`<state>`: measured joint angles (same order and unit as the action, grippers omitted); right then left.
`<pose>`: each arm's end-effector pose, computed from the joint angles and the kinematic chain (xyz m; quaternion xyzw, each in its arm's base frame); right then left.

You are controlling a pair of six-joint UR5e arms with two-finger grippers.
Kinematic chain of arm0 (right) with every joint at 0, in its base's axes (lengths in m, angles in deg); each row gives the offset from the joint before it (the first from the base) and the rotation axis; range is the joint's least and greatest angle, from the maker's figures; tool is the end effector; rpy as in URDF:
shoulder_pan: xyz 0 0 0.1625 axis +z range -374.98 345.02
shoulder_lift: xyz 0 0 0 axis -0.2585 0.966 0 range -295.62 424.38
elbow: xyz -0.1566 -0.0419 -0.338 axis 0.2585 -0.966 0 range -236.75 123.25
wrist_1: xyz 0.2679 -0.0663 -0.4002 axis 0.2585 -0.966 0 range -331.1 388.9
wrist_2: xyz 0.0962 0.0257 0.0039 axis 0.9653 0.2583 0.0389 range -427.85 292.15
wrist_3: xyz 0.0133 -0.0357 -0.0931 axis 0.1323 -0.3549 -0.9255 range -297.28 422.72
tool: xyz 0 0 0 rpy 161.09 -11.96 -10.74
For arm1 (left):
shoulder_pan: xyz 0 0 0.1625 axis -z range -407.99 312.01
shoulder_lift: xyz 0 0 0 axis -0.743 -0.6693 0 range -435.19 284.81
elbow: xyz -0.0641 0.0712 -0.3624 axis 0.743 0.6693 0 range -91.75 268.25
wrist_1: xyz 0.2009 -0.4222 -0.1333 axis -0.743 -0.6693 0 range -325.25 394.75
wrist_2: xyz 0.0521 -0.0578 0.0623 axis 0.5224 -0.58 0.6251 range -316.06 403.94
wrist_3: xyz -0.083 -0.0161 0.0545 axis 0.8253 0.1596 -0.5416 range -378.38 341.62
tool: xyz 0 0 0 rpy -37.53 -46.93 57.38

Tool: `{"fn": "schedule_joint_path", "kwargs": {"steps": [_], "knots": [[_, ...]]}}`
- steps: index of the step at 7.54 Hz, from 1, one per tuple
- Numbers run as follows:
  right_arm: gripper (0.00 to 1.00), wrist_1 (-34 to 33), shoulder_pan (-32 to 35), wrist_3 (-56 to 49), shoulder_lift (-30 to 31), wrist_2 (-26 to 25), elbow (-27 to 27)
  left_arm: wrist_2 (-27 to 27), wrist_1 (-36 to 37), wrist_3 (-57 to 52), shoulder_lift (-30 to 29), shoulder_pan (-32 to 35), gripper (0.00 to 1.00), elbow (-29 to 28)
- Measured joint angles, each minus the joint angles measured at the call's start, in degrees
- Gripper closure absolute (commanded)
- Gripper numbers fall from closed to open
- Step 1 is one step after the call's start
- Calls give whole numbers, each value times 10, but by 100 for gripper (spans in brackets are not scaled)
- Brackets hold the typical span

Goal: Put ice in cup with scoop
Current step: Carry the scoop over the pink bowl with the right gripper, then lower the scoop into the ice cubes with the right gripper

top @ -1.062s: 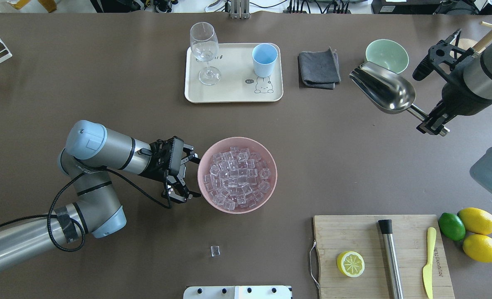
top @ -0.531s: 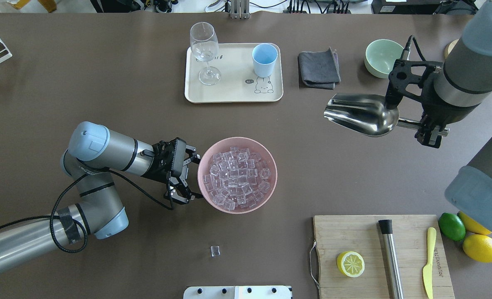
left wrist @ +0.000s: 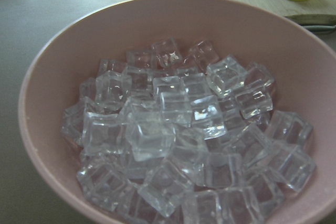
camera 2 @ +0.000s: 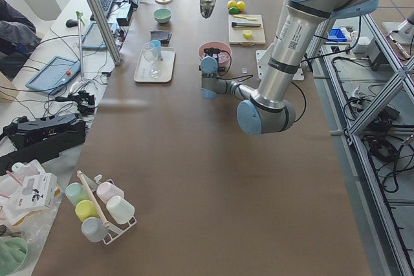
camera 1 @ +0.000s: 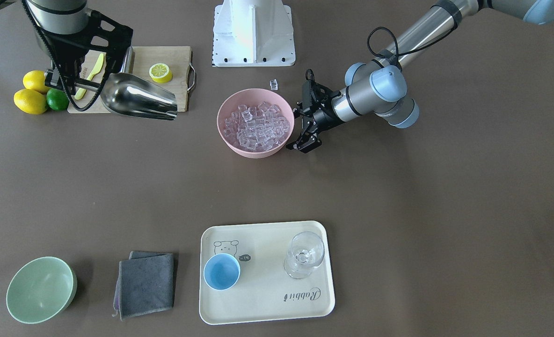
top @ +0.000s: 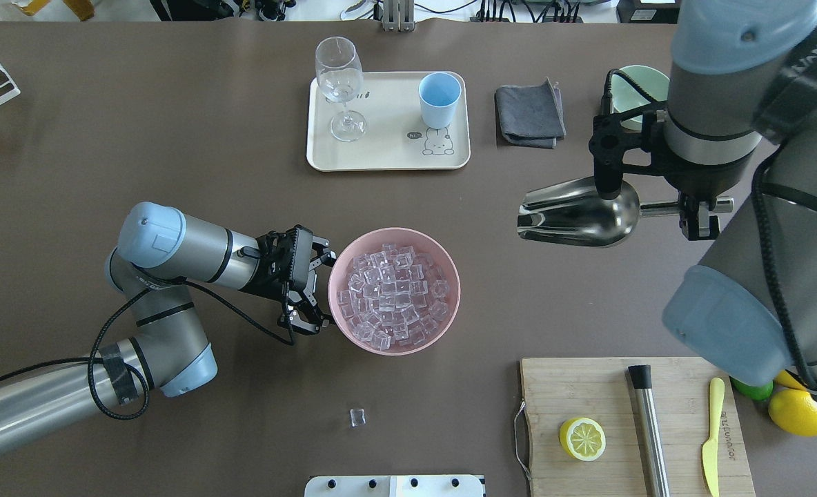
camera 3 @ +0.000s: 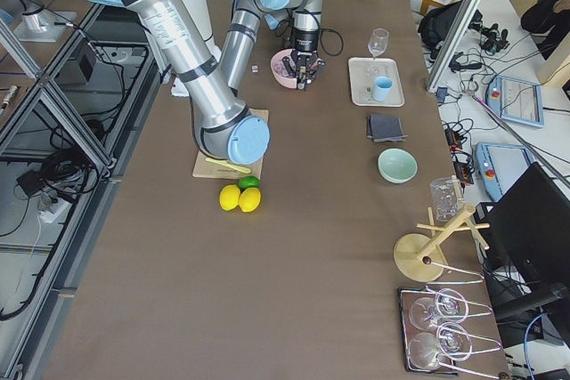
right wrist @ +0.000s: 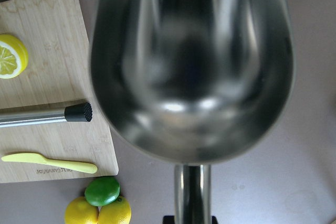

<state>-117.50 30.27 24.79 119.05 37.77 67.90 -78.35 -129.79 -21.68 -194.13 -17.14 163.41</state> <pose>-0.2740 -0.4274 0.0999 0.1089 -0.1417 -0.6618 0.7280 0.5793 -0.4386 0.2789 0.4998 0.4901 0.5224 0.4870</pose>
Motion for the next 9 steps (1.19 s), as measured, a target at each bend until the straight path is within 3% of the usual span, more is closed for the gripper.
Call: {"fn": "schedule_joint_path", "kwargs": {"steps": [5,9], "knots": [[100,-93,-118,8,-141,-99,-102,8,0,1,-1,-2,2,0],[100,-69,-154,60,-171,-147,-178,8,0,1,-2,-3,2,0]]}}
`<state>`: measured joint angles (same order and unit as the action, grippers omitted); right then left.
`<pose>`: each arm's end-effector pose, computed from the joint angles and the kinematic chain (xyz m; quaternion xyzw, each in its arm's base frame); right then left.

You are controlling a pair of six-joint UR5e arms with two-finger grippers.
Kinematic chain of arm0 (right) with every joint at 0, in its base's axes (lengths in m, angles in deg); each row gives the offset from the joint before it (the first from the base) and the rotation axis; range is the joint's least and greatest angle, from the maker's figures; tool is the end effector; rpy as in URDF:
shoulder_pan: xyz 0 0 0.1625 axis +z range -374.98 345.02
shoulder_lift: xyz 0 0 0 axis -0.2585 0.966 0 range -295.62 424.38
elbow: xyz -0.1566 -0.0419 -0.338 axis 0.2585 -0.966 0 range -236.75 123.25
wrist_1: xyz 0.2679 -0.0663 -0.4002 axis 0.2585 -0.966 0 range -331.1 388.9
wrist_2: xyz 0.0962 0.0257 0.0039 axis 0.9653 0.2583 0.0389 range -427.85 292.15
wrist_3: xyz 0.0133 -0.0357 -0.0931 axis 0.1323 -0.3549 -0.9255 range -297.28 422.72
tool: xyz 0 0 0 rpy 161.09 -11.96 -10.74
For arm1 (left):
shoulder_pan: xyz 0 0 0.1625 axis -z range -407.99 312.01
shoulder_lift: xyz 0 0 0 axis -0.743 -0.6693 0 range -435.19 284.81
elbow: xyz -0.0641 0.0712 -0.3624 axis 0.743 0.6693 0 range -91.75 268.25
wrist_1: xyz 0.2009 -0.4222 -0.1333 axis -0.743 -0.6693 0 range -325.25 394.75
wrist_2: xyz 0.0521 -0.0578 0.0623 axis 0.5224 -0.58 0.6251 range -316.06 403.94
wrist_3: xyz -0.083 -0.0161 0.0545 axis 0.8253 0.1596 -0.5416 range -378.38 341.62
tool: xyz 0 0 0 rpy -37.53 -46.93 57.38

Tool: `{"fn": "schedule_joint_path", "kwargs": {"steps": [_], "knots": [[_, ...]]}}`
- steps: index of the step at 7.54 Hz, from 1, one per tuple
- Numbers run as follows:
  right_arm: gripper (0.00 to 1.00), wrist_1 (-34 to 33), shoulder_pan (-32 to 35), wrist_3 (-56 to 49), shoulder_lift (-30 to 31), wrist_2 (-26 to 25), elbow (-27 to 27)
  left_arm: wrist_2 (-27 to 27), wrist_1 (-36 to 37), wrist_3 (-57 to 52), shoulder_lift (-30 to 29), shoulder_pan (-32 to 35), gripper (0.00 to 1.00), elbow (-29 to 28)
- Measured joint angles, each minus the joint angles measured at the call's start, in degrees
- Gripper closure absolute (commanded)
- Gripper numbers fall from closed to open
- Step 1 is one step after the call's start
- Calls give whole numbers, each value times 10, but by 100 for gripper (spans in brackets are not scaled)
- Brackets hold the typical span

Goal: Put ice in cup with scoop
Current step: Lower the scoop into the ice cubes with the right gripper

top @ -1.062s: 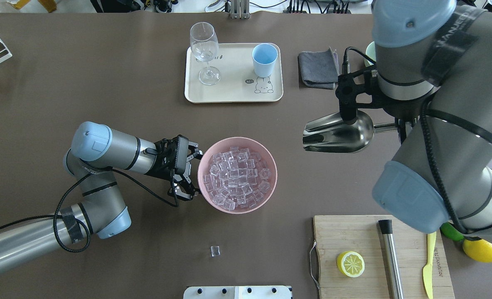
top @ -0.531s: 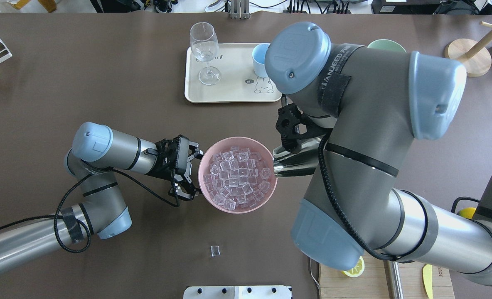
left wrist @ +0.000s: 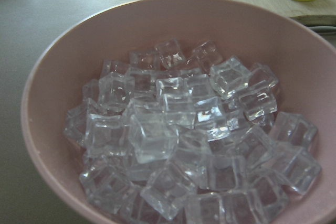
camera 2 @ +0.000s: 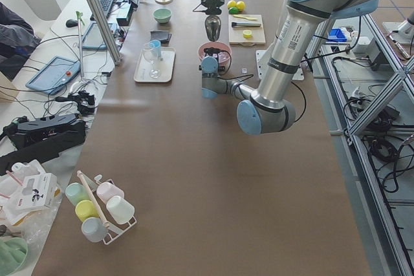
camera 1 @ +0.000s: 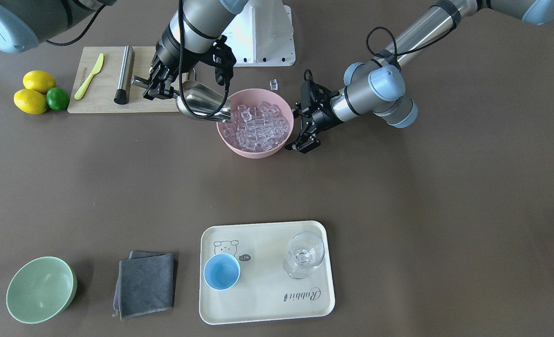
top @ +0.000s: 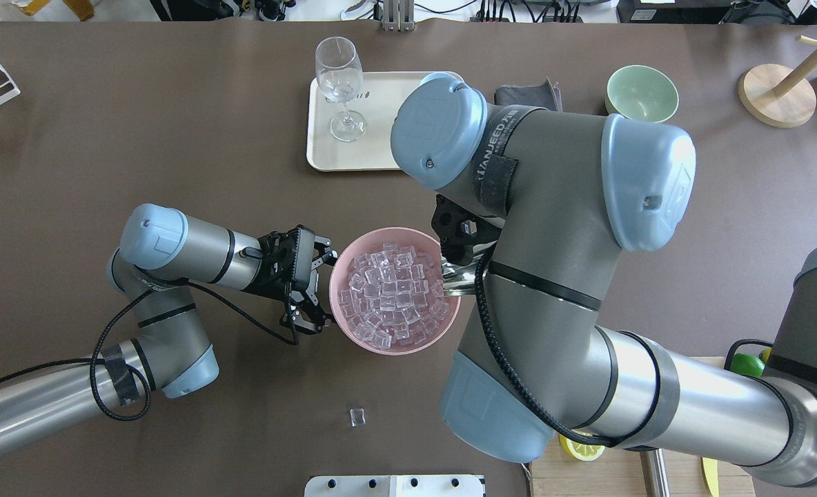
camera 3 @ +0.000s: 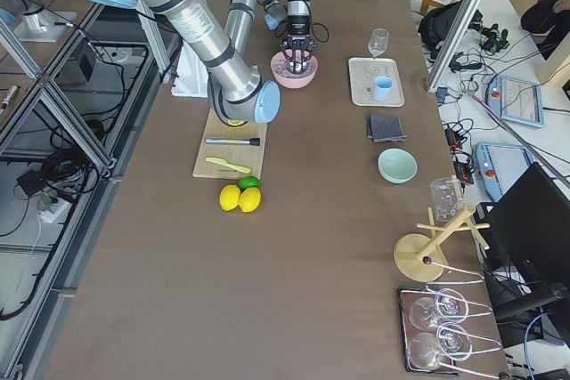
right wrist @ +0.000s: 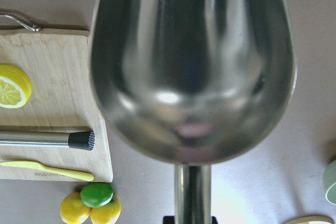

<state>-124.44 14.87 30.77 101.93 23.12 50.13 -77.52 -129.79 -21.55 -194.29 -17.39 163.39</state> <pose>-0.4305 -0.3988 0.0432 0.0486 -0.0209 -0.7192 0.6928 0.5815 -0.4377 0.2771 0.5026 0.4882 0.5193 0.4894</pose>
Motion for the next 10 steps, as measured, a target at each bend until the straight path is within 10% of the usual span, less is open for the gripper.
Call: {"fn": "schedule_joint_path", "kwargs": {"steps": [10], "knots": [[100,3,-25,16,-11,-25,-43,0,-20,-1,0,0,2,-8]]}}
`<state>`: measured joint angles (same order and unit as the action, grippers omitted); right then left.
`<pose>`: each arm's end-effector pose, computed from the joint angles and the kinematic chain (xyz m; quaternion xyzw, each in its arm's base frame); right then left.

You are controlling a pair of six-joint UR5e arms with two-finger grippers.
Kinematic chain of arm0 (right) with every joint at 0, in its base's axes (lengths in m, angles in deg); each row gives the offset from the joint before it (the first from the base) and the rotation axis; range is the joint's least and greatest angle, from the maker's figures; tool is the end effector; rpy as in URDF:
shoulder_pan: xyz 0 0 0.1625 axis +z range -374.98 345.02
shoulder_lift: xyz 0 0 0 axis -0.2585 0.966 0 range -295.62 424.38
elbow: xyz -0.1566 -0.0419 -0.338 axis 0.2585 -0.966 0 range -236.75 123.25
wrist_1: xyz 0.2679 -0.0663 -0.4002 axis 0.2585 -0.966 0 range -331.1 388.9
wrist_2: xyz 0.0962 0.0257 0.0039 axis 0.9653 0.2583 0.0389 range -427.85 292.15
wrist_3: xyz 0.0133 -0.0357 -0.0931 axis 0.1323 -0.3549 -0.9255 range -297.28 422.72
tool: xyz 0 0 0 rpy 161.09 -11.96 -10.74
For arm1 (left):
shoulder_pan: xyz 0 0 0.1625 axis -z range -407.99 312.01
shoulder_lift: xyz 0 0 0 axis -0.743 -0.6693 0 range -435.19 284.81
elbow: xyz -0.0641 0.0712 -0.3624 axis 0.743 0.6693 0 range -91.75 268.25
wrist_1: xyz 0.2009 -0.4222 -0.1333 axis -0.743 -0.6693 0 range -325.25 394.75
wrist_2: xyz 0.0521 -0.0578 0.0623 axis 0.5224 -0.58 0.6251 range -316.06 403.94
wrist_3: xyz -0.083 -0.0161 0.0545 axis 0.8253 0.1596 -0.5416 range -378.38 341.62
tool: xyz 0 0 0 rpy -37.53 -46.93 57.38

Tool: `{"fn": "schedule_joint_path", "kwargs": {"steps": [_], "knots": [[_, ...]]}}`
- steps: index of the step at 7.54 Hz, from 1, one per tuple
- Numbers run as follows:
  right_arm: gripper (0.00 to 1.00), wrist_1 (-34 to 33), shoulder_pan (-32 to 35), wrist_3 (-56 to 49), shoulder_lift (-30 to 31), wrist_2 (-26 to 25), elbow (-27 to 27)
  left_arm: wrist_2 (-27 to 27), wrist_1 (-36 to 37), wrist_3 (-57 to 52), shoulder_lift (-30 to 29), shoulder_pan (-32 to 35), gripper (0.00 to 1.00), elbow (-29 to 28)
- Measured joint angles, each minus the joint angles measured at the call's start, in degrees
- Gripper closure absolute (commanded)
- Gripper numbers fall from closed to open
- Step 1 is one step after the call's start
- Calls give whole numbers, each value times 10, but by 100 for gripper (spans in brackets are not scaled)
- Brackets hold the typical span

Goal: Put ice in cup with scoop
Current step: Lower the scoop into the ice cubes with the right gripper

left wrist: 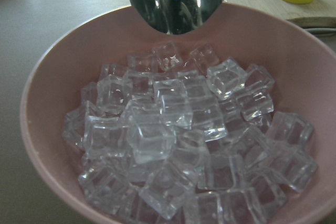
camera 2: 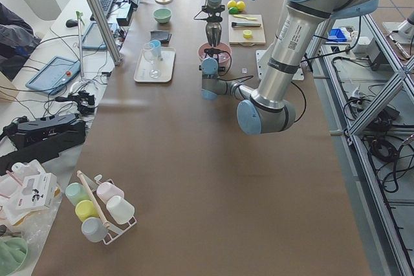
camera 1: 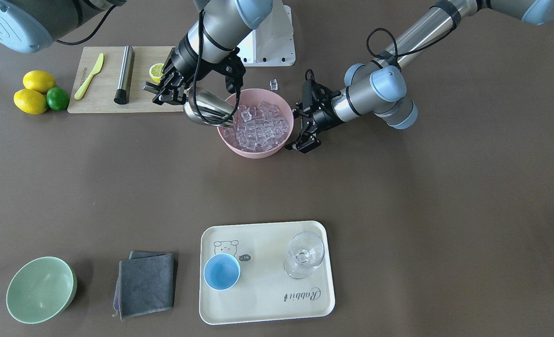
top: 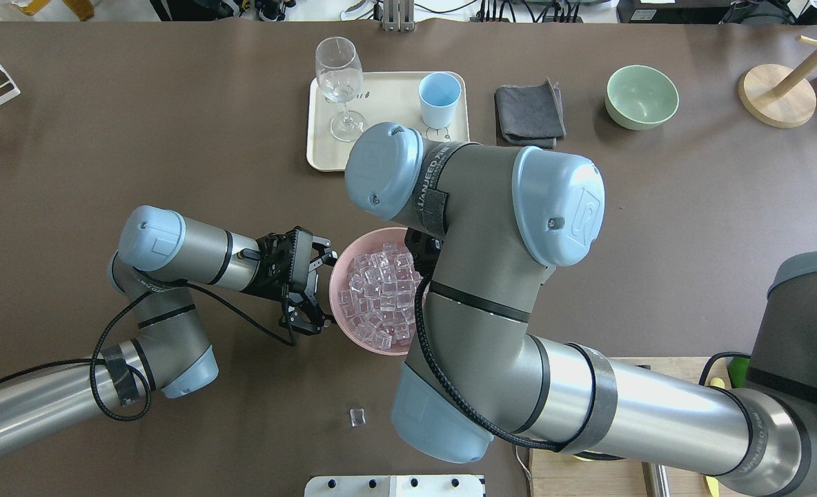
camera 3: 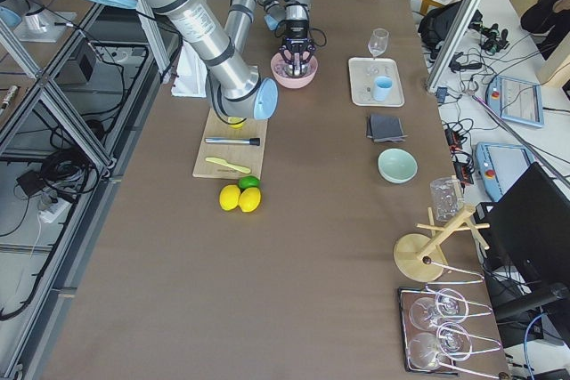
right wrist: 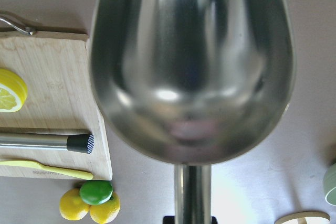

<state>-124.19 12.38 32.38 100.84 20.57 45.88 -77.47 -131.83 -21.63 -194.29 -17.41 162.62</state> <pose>-0.4661 -0.3945 0.0527 0.0296 0.0058 -0.7246 0.6885 0.5811 -0.4373 0.2813 0.5107 0.4894 0.5174 0.4816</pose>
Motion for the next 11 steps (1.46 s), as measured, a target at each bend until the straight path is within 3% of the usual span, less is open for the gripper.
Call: {"fn": "schedule_joint_path", "kwargs": {"steps": [11], "knots": [[100,-9,-20,13,-36,-3,-79,0,-3,0,-1,0,2,-3]]}}
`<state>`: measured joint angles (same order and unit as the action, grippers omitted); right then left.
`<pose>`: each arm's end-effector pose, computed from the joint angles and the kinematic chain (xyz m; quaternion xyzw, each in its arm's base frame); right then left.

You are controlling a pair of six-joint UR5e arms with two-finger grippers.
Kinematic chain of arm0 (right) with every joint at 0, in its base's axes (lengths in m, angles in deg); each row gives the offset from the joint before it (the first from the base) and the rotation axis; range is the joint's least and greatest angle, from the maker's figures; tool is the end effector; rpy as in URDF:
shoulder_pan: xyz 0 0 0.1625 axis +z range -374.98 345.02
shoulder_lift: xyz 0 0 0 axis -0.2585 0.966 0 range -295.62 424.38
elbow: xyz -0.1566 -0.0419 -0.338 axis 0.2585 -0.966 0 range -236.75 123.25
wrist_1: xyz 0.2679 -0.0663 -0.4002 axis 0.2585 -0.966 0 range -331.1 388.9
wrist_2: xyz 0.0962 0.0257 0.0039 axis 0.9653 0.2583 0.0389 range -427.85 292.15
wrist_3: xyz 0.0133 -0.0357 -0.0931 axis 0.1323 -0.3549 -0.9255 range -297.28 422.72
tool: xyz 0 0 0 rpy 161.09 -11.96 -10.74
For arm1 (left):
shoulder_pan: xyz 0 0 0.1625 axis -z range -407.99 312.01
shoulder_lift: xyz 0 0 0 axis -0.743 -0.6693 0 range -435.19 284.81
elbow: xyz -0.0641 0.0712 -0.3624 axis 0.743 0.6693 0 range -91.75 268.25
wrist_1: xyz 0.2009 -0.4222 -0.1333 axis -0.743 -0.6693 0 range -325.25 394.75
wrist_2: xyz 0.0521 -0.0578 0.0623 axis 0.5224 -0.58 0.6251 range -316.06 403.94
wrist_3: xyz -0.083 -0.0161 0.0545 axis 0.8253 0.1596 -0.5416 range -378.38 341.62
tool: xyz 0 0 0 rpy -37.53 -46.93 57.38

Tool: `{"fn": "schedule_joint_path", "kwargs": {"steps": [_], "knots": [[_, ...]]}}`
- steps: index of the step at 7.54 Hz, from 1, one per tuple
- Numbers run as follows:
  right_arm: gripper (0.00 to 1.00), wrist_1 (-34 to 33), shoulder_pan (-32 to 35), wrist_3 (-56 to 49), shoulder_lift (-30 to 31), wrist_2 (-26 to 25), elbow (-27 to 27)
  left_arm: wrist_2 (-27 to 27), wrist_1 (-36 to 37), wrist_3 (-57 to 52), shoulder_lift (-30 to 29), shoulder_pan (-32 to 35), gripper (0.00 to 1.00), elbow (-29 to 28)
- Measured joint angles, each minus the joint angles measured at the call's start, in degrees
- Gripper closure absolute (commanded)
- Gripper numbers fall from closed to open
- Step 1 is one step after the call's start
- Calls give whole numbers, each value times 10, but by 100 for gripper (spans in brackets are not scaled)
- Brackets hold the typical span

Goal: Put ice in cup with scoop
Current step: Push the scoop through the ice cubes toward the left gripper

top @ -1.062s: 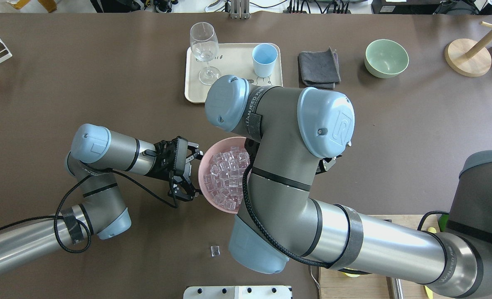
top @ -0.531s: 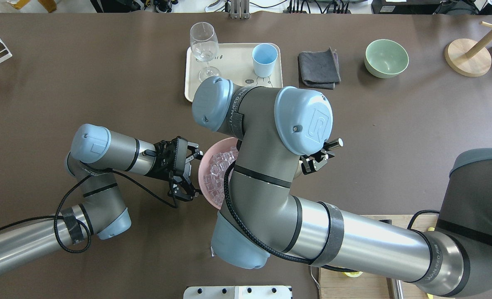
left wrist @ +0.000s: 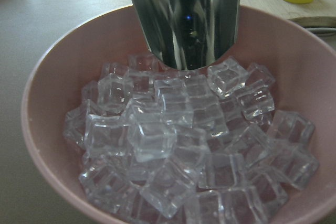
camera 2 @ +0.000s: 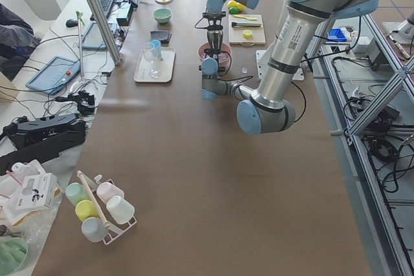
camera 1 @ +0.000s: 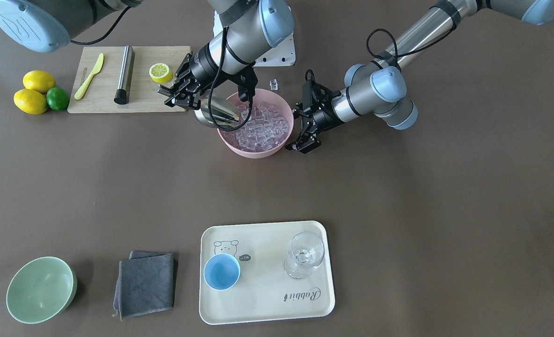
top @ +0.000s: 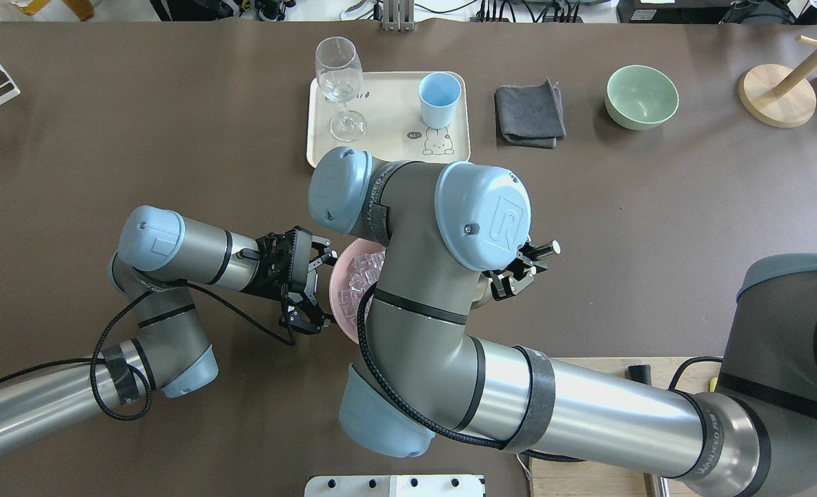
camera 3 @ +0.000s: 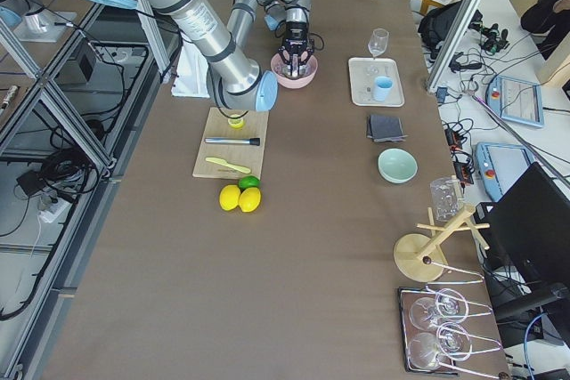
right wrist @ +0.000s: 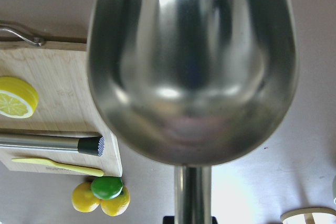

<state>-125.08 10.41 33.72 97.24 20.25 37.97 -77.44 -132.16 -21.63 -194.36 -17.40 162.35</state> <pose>-0.5117 -0.3941 0.0578 -0.0126 0.0214 -0.7290 0.6841 0.5815 -0.4377 0.2825 0.5117 0.4894 0.5170 0.4810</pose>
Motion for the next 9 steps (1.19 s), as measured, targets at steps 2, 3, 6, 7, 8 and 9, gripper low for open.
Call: {"fn": "schedule_joint_path", "kwargs": {"steps": [2,3,6,7,8,9], "knots": [[100,14,-2,2,-1,0,-8,0,0,0,0,0,2,0],[100,27,-3,4,-2,-2,-18,0,0,0,0,0,2,0],[100,60,-6,13,-14,-4,-57,0,-1,0,0,0,2,0],[100,66,-7,16,-18,-4,-67,0,-1,0,0,0,2,-1],[100,71,-8,18,-20,-3,-72,0,-1,0,0,0,2,-1],[100,77,-9,24,-21,-3,-75,0,-1,0,0,0,2,-1]]}}
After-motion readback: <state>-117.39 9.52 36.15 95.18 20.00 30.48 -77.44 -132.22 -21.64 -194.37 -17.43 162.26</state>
